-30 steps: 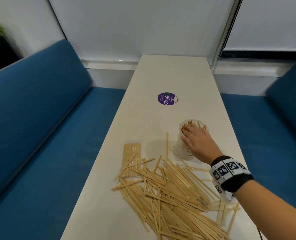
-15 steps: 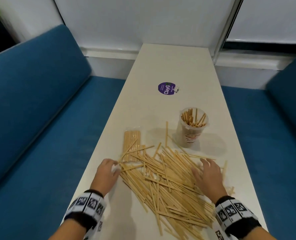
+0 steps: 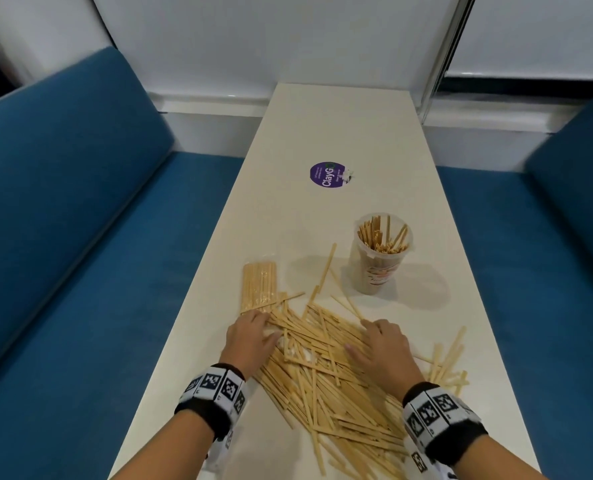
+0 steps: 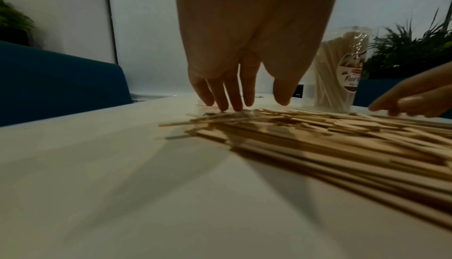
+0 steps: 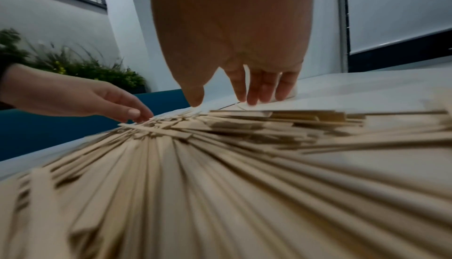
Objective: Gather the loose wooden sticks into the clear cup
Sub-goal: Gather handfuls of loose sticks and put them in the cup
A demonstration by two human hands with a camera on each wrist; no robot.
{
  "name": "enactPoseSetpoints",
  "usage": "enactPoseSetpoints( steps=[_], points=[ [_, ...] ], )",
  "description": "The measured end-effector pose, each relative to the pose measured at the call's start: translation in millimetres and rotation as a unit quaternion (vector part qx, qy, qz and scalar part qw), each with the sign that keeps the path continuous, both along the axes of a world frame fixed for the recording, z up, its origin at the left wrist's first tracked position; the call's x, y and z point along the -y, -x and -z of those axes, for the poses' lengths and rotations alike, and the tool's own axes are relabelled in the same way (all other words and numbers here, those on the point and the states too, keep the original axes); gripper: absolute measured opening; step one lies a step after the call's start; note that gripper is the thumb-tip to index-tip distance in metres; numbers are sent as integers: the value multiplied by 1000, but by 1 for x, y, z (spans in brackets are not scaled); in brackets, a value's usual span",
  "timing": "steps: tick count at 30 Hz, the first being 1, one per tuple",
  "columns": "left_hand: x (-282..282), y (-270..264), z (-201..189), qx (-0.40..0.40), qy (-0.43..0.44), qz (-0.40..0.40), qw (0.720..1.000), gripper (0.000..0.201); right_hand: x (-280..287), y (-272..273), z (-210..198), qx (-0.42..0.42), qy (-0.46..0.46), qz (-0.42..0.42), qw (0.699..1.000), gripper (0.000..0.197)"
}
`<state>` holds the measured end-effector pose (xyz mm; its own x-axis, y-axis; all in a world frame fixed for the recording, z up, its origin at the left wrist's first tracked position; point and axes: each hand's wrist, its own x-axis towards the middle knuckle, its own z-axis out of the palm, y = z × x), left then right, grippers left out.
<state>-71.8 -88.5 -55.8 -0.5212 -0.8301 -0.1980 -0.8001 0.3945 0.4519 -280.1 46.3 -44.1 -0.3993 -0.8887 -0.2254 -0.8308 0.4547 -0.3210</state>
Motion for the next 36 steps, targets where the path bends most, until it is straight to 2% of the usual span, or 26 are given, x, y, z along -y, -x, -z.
enactPoseSetpoints(
  steps=[4,7,9,16,19,24,27,30,36],
  points=[
    [0,7,-5,-38,-11,-28,999,51,6,11,3,15,-39,46,998,86],
    [3,10,-8,3,-37,-8,999,57,6,8,5,18,-80,15,997,97],
    [-1,12,-10,10,-49,5,999,57,4,2,6,7,-76,-8,997,91],
    [-26,12,-8,-28,-77,18,996,55,-2,-12,13,33,-26,-21,999,53],
    [-36,13,-8,-43,-83,26,995,50,-5,-18,16,18,-12,-41,999,39],
    [-41,15,-7,-63,-100,17,993,43,-5,-20,12,23,-11,-49,998,33],
    [-41,17,-4,-82,-121,-21,989,39,-5,-19,11,20,-19,-50,998,25],
    [-40,18,-3,-105,-145,-56,982,35,-4,-15,6,32,-24,-43,998,28],
    [-42,22,-19,-122,-131,-69,981,38,-1,-2,-20,114,33,-21,993,22]
  ],
)
